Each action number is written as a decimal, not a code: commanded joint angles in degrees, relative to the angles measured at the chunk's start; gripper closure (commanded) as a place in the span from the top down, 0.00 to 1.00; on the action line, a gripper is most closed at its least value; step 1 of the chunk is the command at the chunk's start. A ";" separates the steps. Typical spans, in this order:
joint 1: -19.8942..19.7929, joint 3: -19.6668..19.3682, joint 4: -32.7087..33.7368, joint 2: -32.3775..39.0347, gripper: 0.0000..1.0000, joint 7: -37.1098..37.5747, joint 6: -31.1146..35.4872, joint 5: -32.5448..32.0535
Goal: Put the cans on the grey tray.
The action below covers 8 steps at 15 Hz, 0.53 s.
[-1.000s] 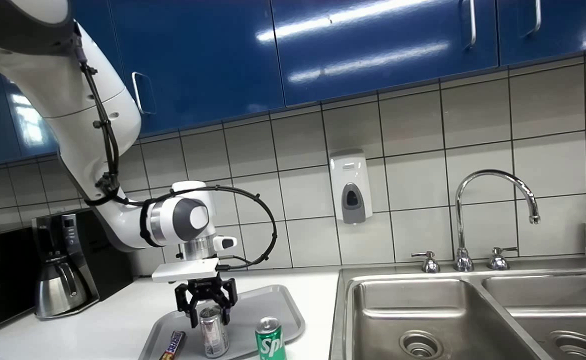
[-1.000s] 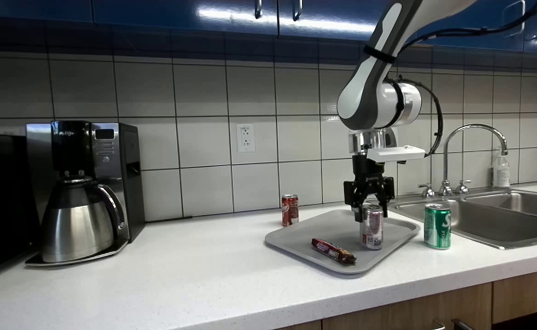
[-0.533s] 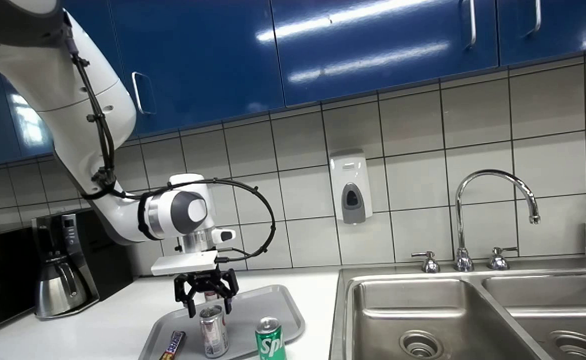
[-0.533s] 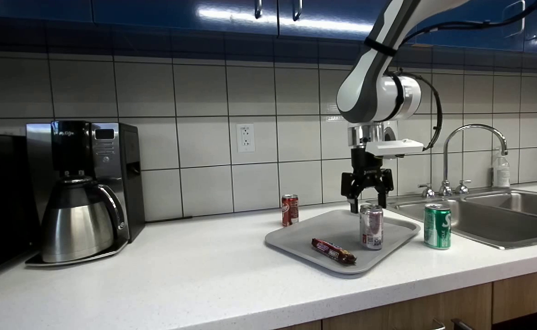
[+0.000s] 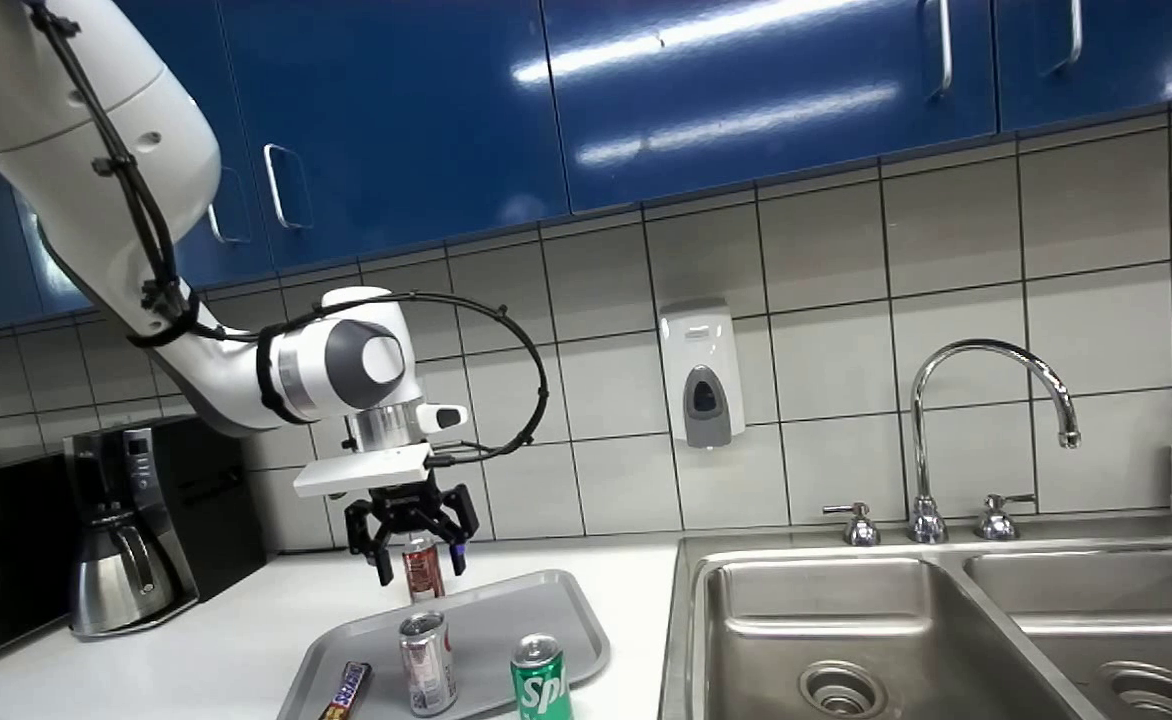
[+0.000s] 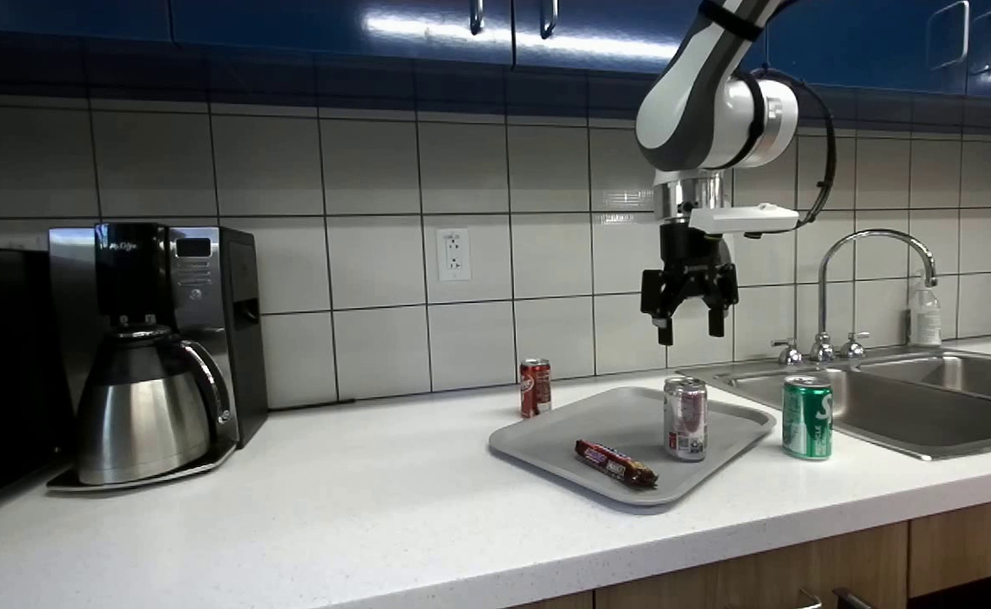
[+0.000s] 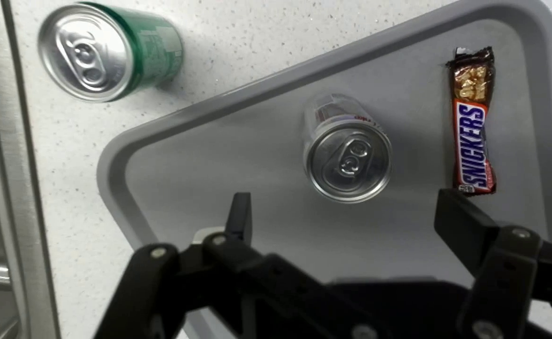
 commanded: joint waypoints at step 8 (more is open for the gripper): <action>-7.38 -5.38 -4.64 -7.52 1.00 0.38 -4.79 -7.44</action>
